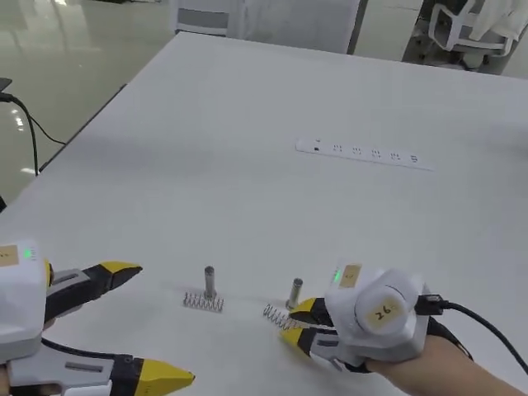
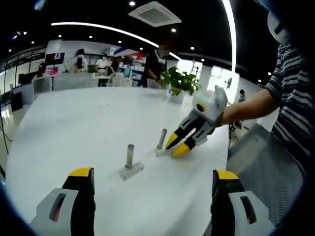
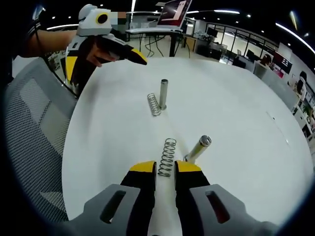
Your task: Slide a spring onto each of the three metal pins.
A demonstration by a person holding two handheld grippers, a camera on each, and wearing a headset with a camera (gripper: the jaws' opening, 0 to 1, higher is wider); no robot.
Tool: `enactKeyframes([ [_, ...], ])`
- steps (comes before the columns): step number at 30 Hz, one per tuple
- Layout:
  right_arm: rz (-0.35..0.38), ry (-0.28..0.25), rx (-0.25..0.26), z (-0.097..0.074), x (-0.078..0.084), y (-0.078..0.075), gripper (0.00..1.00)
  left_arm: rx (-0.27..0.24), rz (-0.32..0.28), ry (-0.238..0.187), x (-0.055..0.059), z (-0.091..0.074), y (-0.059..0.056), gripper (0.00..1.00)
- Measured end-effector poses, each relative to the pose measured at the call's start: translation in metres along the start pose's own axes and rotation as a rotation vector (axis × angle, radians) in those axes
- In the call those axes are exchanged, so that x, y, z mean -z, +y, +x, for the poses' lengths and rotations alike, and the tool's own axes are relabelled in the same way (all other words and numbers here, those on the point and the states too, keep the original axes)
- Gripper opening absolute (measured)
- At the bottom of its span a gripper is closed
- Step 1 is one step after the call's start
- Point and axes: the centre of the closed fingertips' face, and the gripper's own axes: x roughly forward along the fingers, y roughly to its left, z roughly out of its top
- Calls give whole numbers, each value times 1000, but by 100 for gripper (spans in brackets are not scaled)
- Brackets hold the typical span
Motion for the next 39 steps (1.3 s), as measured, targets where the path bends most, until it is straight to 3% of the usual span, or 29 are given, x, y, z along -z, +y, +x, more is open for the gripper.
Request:
enactKeyframes([
  [7, 30, -10, 4, -4, 4, -5, 8, 0, 0, -3, -2, -1, -1, 97],
  [15, 0, -17, -4, -5, 3, -4, 8, -2, -3, 4, 1, -2, -5, 97],
  [25, -39, -54, -11, -26, -7, 2, 8, 22, 1, -4, -2, -2, -12, 96],
  [32, -53, -61, -9, -42, -7, -2, 8, 54, 4, 5, 0, 0, -22, 94],
  [39, -86, -102, -34, -65, -16, 2, 8, 85, 7, 19, 3, 4, -27, 89],
])
